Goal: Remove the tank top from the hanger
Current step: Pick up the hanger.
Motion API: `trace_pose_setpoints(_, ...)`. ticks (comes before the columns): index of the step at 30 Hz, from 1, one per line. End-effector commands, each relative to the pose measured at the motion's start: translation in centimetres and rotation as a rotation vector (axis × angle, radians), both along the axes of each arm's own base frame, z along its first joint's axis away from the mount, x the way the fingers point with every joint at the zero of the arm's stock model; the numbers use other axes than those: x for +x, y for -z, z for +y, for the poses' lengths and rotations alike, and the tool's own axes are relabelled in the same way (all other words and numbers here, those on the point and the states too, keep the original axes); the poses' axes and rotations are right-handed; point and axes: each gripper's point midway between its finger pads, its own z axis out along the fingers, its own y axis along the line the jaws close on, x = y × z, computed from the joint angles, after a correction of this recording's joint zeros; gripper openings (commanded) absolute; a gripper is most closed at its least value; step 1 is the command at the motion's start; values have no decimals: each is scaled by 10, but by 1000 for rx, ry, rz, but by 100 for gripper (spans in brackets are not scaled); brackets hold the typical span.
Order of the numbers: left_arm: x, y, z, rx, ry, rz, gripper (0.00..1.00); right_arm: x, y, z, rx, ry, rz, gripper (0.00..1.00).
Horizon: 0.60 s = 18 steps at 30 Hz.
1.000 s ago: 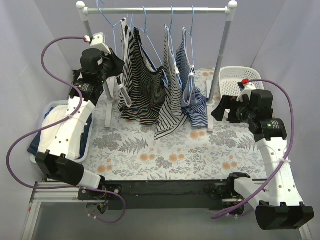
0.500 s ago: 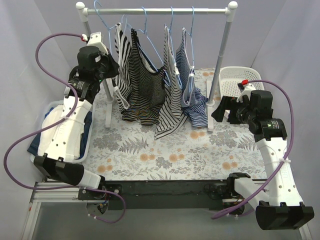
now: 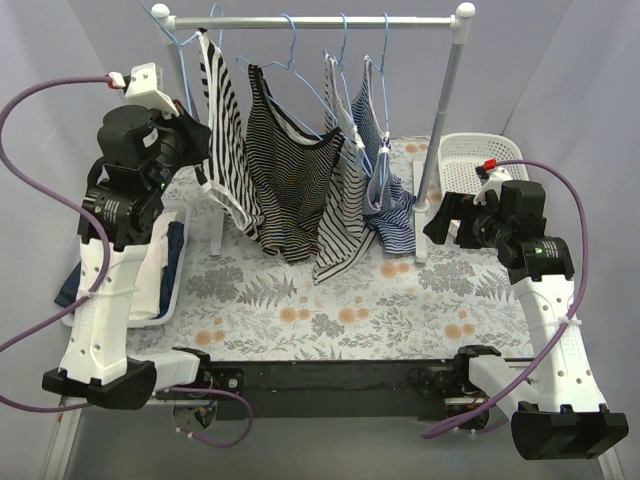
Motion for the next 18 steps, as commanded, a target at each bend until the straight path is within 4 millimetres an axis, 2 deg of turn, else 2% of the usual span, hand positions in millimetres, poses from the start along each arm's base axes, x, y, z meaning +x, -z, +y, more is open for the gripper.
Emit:
trace_pose_setpoints(1,-31,-21,8,-14,-5,-46,0,-1,-15,0,-12,-13,-39,96)
trace_pose_setpoints(3,-39,-15,14,-2,-26,-22,0,-3,-19,1,-11,-22,-48,96)
trace_pose_setpoints(8,-60,-7,32,-1,-96,1,0,-14,-34,22,56,-151,-72,96)
trace_pose_setpoints(9,-65,-8,35,1,-107,-9,0,-17,-37,24,65,-165,-78,96)
trace_pose_setpoints(10,-80,-17,35,-9,-82,-47,0,-23,-40,32,88,-218,-83,96)
trace_pose_setpoints(12,-94,-24,30,-24,-31,-78,0,-31,-41,36,104,-248,-75,96)
trace_pose_setpoints(13,-108,-32,18,-43,52,-109,0,-39,-38,44,130,-298,-61,96)
trace_pose_setpoints(14,-115,-35,13,-56,88,-120,0,-43,-38,47,144,-321,-55,95)
trace_pose_setpoints(16,-131,-43,-1,-90,182,-139,0,-57,-27,57,174,-387,-2,93)
trace_pose_setpoints(18,-135,-38,-3,-93,199,-117,0,-66,-20,61,174,-417,19,92)
